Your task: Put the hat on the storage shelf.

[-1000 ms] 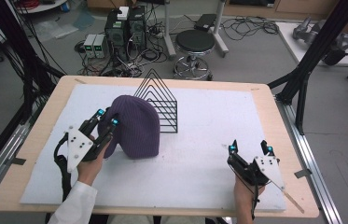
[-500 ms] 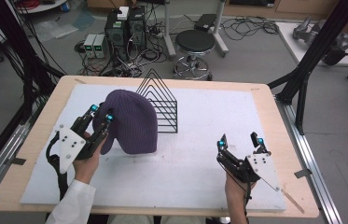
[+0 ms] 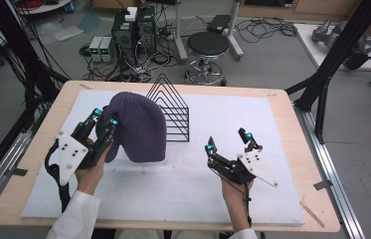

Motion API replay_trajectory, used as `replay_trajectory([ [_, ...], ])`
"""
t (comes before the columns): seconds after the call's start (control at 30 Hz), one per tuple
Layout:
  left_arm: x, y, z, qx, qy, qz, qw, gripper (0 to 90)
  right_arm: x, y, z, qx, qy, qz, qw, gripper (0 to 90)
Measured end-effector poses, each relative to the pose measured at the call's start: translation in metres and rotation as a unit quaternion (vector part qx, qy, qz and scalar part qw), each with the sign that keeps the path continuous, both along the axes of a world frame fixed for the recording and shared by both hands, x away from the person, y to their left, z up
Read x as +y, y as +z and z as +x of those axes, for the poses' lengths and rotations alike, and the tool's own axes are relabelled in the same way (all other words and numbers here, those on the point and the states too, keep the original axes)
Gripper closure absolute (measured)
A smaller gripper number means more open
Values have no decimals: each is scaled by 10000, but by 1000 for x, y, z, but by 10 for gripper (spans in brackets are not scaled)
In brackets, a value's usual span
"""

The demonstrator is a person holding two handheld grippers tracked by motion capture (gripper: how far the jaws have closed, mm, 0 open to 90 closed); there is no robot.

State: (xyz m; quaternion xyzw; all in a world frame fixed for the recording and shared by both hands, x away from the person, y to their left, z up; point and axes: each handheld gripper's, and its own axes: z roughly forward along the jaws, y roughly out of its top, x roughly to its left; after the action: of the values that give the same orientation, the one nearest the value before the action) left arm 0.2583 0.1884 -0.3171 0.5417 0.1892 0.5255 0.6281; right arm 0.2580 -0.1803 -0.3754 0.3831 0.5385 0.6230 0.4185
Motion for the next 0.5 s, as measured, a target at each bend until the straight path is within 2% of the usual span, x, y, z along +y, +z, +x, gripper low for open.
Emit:
replay_trajectory([
  [0.13,0,2,0,-1,-108,-118,9999,752,14,3,5,37,374,-25,9993,74],
  [0.27,-1,2,1,15,-205,-156,9997,752,31,6,11,111,814,-133,9965,74],
  [0.4,-3,2,2,26,-304,-175,9994,752,49,10,15,136,1233,-150,9922,74],
  [0.5,-4,3,3,33,-400,-175,9990,751,58,12,17,191,1463,-59,9890,74],
])
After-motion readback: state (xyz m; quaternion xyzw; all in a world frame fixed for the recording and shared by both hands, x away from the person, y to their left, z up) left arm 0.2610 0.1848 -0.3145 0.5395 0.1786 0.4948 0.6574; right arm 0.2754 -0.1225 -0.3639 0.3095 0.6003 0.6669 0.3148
